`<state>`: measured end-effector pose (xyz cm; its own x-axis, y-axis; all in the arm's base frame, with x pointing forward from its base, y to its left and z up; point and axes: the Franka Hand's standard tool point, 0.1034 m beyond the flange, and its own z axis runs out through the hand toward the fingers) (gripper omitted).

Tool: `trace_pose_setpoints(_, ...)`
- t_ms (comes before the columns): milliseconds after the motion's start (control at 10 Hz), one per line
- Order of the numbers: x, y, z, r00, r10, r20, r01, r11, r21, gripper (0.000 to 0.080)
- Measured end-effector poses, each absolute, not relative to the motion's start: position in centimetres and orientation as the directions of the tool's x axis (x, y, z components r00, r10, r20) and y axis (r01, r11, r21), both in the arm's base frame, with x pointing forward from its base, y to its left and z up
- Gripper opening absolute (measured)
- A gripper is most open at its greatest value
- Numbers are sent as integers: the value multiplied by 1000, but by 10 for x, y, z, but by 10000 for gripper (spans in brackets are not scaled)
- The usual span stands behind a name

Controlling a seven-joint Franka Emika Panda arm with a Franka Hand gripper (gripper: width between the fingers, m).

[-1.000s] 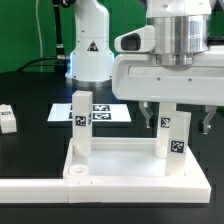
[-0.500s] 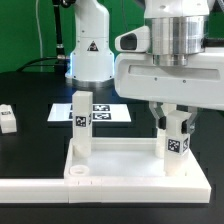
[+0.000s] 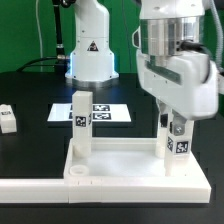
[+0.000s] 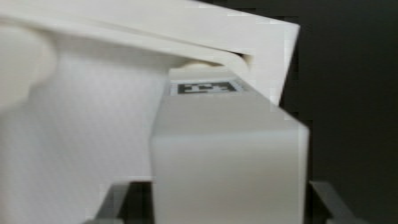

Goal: Assemble desk

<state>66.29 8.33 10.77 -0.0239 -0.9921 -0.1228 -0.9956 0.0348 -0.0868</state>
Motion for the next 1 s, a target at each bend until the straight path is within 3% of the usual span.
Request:
trace_pose_setpoints(100,661,83,107,-122,-982,-146,-987,135,-83,292)
trace_pose_setpoints(500,660,81,108,-280,-948,-151,-955,291,-54,292)
trace_pose_setpoints(700,660,80,107,-283,-947,-150,-954,294,-54,292)
trace_pose_setpoints(800,660,80,107,-283,-947,-150,-954,294,-57,482)
trace_pose_setpoints(900,661,78,111,-262,-953,-152,-959,275,-70,593)
trace_pose_setpoints(1000,658,71,123,-231,-960,-157,-965,246,-88,593)
